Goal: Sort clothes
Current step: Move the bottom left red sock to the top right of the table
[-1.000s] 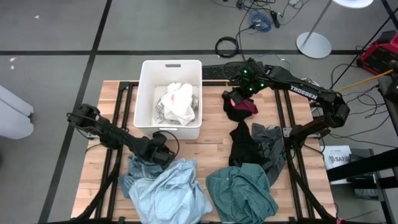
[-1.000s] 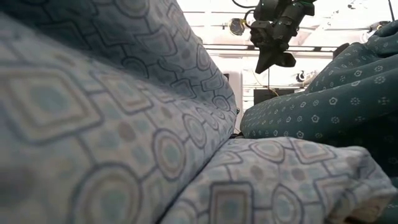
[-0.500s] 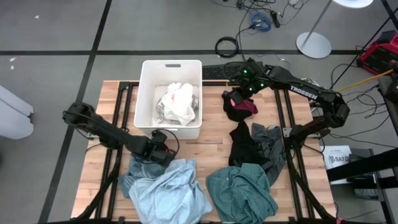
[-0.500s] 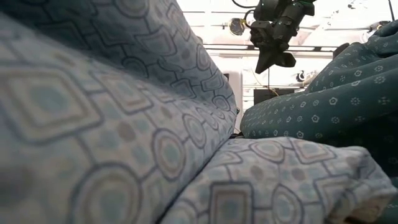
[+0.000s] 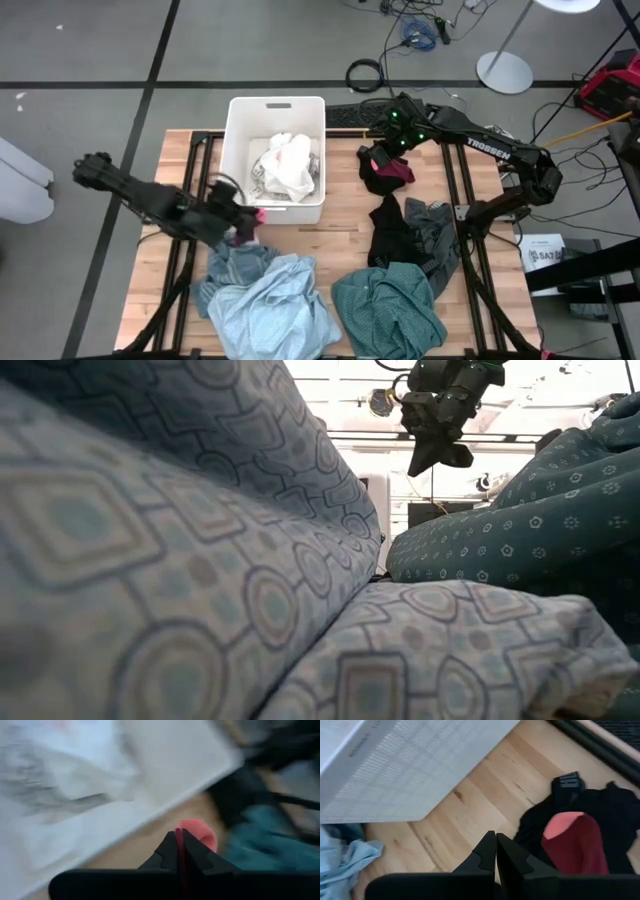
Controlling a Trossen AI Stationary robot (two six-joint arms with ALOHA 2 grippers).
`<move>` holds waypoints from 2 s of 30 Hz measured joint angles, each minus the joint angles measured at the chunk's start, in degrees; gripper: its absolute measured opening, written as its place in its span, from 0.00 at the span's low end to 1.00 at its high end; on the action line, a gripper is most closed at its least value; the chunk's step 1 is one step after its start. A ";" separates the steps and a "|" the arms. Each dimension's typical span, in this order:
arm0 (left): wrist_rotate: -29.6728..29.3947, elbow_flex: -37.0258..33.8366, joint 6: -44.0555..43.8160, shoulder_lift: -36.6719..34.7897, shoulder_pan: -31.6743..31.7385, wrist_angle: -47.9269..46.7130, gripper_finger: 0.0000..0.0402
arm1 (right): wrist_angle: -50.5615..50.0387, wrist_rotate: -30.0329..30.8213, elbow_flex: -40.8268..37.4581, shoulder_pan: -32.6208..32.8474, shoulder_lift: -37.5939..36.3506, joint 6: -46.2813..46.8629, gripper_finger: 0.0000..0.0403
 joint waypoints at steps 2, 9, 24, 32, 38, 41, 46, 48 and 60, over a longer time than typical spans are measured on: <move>3.12 0.49 5.82 -3.56 0.00 6.36 0.01 | 1.00 -0.40 0.00 0.37 0.00 -0.11 0.00; 9.00 0.57 29.52 -11.89 0.20 37.20 0.01 | 9.00 -8.36 0.00 2.17 0.00 0.79 0.00; 9.99 0.52 39.03 0.87 22.93 61.00 0.01 | 69.12 -29.67 0.02 10.34 -0.17 20.70 0.07; 18.67 0.57 35.96 2.69 30.04 64.47 0.01 | 68.85 -25.23 0.02 13.05 0.47 20.14 0.44; 20.34 0.61 34.26 4.72 31.60 65.44 0.01 | 69.11 -16.58 0.02 17.42 3.07 12.85 0.67; 21.01 0.61 31.35 6.25 32.64 66.01 0.01 | 69.21 -11.97 0.02 19.32 4.16 9.67 0.71; 25.65 0.61 30.00 8.91 34.08 69.22 0.01 | 69.51 -7.62 0.02 20.49 4.44 4.91 0.69; 25.91 0.61 29.84 9.44 34.59 70.04 0.02 | 69.25 -7.43 0.02 20.49 4.50 5.25 0.67; 32.08 0.59 29.88 9.91 37.32 70.87 0.03 | 66.51 -7.58 0.02 19.65 4.57 7.74 0.03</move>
